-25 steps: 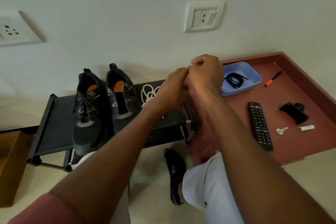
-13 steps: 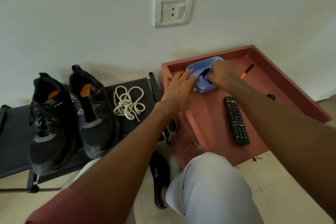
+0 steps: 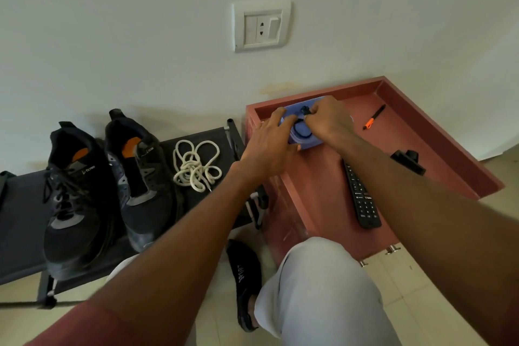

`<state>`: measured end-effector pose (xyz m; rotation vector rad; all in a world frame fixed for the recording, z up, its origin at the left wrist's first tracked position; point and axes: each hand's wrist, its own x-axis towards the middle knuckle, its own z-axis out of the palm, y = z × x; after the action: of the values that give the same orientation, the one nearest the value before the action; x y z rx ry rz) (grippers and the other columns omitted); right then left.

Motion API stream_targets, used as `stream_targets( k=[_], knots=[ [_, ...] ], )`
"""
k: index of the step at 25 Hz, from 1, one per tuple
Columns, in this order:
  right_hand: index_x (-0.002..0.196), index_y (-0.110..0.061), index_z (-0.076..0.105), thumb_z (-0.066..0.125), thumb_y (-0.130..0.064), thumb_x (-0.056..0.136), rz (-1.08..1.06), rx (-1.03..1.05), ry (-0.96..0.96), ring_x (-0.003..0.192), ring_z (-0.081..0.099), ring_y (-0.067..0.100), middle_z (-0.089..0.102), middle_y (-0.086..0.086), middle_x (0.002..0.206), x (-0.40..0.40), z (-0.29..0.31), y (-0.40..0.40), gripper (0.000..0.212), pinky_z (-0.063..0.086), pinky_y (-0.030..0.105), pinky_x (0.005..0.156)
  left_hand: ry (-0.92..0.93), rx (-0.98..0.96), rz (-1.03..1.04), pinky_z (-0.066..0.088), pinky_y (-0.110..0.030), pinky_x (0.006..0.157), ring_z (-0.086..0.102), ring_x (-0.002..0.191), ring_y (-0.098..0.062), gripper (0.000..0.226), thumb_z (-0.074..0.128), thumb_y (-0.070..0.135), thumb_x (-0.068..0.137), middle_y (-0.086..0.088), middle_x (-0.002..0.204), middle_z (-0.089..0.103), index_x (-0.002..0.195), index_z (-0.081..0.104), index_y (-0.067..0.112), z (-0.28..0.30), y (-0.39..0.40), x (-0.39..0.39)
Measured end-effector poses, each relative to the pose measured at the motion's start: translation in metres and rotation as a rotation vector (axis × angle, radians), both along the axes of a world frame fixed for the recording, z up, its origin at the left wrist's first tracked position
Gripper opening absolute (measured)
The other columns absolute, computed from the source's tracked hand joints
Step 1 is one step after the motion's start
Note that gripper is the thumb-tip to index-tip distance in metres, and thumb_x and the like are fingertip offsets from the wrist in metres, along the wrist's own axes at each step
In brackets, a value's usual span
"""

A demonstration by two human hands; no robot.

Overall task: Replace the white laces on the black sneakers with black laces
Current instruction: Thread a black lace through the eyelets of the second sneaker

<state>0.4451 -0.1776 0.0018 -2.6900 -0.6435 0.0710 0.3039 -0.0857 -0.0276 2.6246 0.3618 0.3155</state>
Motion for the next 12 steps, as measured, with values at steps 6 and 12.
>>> stream_targets(
  k=[6,12],
  knots=[
    [0.083,-0.014,0.073,0.073,-0.013,0.095,0.055,0.938,0.628,0.063,0.065,0.010,0.076,0.000,0.077,-0.105,0.092,0.021,0.012,0.045,0.022,0.052,-0.271,-0.785,0.331,0.048,-0.036,0.105,0.060,0.125,-0.017,0.047,0.049,0.045,0.108,-0.003,0.136,0.062,0.148,0.048,0.020,0.075,0.034,-0.076],
    [0.106,-0.011,0.069,0.069,-0.018,0.097,0.317,1.232,1.367,0.073,0.068,0.015,0.075,0.006,0.091,-0.206,0.134,0.078,0.011,0.048,0.024,0.054,-0.345,-1.085,0.245,0.054,-0.035,0.088,0.074,0.094,-0.014,0.065,0.022,0.067,0.106,-0.007,0.100,0.078,0.119,0.070,0.026,0.125,0.054,-0.189]
  ],
)
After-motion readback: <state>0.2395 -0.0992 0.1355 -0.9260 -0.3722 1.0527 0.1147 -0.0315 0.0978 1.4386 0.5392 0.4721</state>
